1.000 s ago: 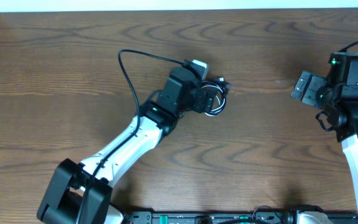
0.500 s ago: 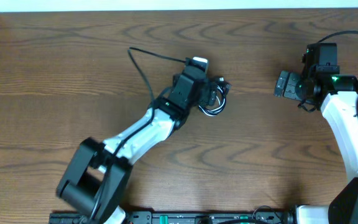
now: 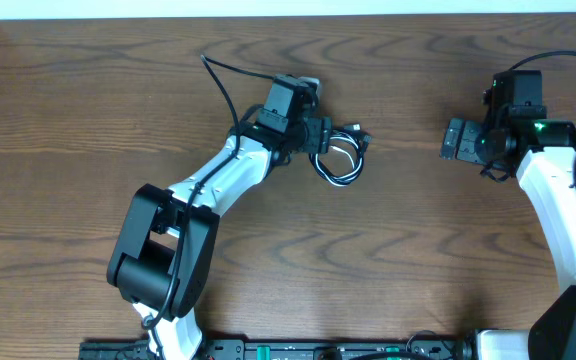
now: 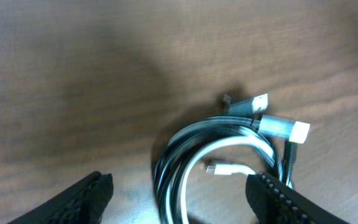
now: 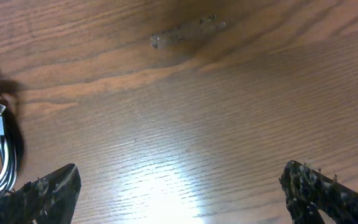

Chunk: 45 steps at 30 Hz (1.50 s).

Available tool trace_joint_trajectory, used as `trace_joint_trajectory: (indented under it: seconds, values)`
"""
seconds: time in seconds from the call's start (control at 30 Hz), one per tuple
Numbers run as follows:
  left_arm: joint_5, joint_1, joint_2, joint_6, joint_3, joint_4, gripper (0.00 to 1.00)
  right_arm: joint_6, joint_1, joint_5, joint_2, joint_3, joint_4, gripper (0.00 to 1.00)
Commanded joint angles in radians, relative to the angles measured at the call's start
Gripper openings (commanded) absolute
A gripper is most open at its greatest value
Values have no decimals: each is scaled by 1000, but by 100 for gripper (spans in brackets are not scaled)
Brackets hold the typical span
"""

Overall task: Untangle cables
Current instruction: 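Reach the left gripper to the black-and-white cable bundle and grasp it, then lift the bundle with the left gripper toward the approaching right gripper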

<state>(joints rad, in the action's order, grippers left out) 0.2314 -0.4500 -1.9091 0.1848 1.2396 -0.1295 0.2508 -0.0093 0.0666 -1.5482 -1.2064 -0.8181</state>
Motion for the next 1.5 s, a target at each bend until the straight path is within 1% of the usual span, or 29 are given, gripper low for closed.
trace_joint_trajectory:
  seconds: [0.0,0.1,0.2,0.37,0.5,0.63,0.7,0.73,0.77,0.9,1.0,1.13,1.23,1.3,1.37,1.47]
  values:
    - [30,-14,-16,-82,13,-55,73,-16,-4,-7,8,-3,-10,99]
    - [31,-25,-35,-103,13,-76,73,-12,-4,-31,8,-3,-13,99]
    - [30,-35,-48,-102,13,-81,70,-13,-4,-49,8,-3,-16,99]
    - [-61,-59,-68,-102,11,-106,68,-13,-4,-48,8,-3,-32,99]
    - [-67,-69,-90,-102,11,-105,59,-13,-4,-47,8,-3,-35,99]
    - [-63,-81,-124,-102,9,-106,57,-13,-4,-47,8,-3,-39,99]
    - [-63,-90,-142,-101,8,-104,42,-13,-4,-47,8,-3,-39,99]
    - [-64,-93,-146,-101,8,-101,19,-14,-4,-46,8,-3,-39,99]
    - [-64,-93,-146,-100,8,-98,8,-18,-4,-47,8,-3,-39,99]
    - [-62,-93,-131,-45,9,-67,7,-21,-4,-43,8,-3,-39,99]
    - [-55,-93,-101,-40,10,-68,8,-21,-4,-35,8,-3,-39,99]
    - [-52,-93,-13,5,10,-72,8,-21,-4,-37,8,-2,-39,99]
    - [-22,-93,81,4,10,-72,7,-25,-4,-60,8,-2,-47,99]
    - [-21,-93,145,6,10,-94,8,-86,-4,-136,8,-1,-61,99]
    - [-3,-91,202,44,10,-122,7,-142,-4,-221,8,0,-59,99]
    - [119,-78,259,94,10,-124,8,-259,-4,-414,8,0,-46,99]
